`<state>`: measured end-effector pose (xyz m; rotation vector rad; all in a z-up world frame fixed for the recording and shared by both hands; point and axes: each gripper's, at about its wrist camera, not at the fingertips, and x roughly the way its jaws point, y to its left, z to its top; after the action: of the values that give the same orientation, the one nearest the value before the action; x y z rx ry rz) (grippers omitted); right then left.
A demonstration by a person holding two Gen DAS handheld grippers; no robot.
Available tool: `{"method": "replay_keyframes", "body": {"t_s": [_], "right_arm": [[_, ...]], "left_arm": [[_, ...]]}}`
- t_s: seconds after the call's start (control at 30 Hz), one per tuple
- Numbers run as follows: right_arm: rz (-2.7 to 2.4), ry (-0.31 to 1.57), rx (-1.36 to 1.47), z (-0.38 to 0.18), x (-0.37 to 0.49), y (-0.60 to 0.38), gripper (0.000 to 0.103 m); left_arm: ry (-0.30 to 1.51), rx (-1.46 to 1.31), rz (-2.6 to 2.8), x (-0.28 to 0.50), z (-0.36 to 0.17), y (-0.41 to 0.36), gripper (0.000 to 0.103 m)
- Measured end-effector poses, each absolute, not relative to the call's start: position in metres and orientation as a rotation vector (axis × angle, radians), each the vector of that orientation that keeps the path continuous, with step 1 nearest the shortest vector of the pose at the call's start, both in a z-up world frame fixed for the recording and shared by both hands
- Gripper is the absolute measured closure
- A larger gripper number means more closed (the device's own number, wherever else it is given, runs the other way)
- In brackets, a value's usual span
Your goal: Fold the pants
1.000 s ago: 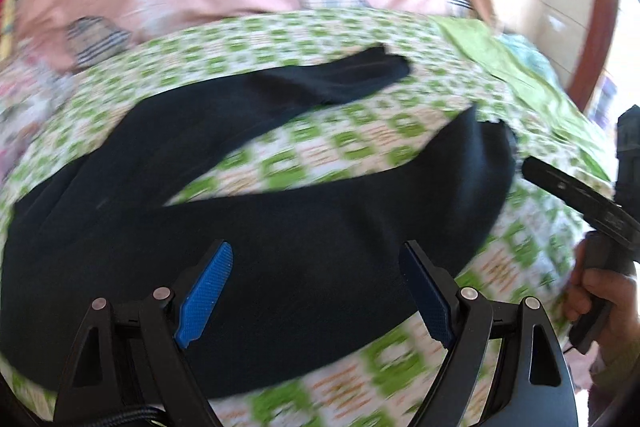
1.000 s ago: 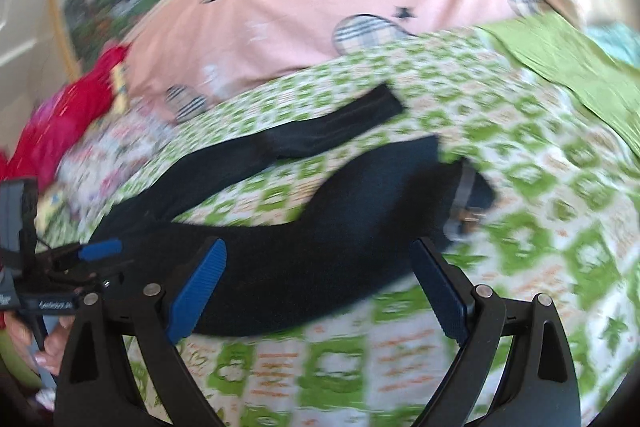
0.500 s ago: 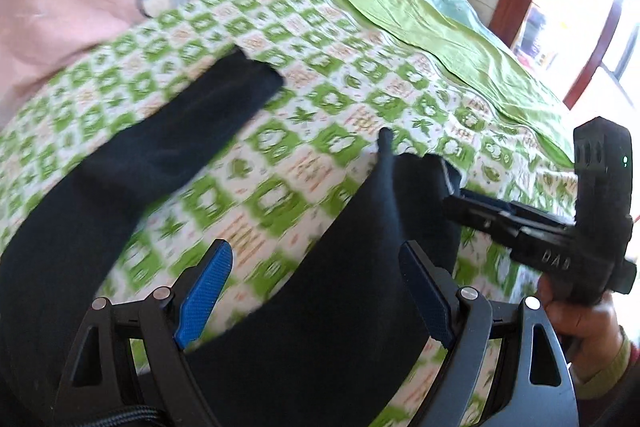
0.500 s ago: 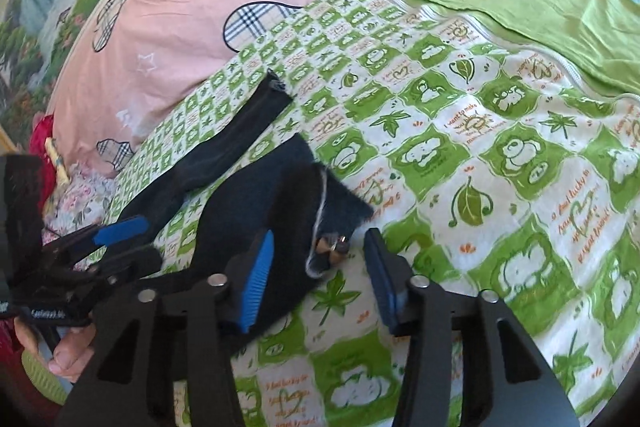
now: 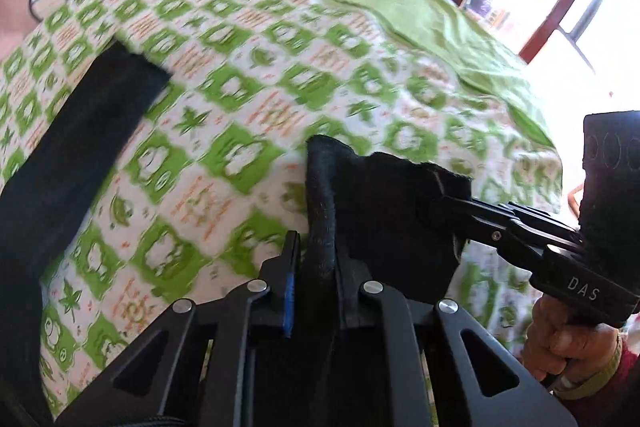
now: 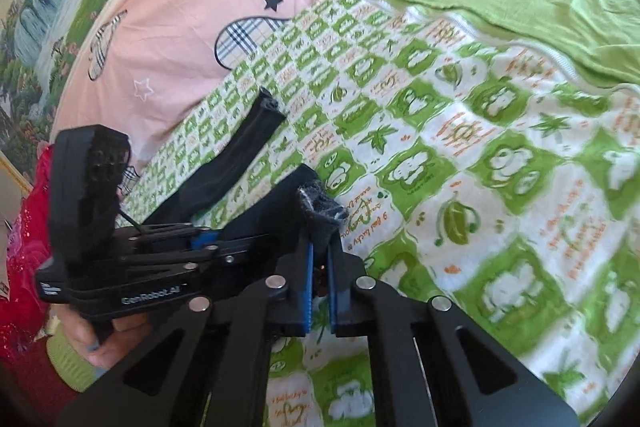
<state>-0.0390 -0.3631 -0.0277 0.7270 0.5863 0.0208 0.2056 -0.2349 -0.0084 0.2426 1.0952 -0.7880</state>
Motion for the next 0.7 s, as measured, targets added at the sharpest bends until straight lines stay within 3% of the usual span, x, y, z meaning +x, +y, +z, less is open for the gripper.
{"method": "replay_keyframes", "body": {"t_s": [0.1,0.3,0.4,0.5,0.57,0.63,0.7], "right_arm": [[-0.010,0.557,0.732,-0.021,-0.060,-0.370,0.097],[-0.057,0.578,0.703,-0.027,-0.069,-0.367,0.097],[-0.088,0.615,0.669,-0.027,-0.068,-0.362,0.096],[-0.151,0.604,0.643,-0.019,-0.073,-0.364,0.084],[-0.199,0.565,0.597,-0.006,-0.078,-0.365,0.060],[-0.163,0.516,0.590,0.007,-0.077,-0.366,0.048],[-0.128,0.506,0.581,0.015,-0.068,-0.364,0.048]], "left_arm": [[1.078,0.219,-0.826,0.202,-0.003,-0.243,0.098],[1.093,0.260,-0.798,0.200,-0.022,-0.261,0.097],[1.071,0.258,-0.787,0.196,-0.018,-0.257,0.090],[1.033,0.259,-0.759,0.194,-0.005,-0.242,0.086],[1.016,0.259,-0.732,0.195,0.004,-0.228,0.086],[1.012,0.238,-0.700,0.199,0.011,-0.209,0.086],[1.010,0.215,-0.674,0.205,0.018,-0.186,0.086]]}}
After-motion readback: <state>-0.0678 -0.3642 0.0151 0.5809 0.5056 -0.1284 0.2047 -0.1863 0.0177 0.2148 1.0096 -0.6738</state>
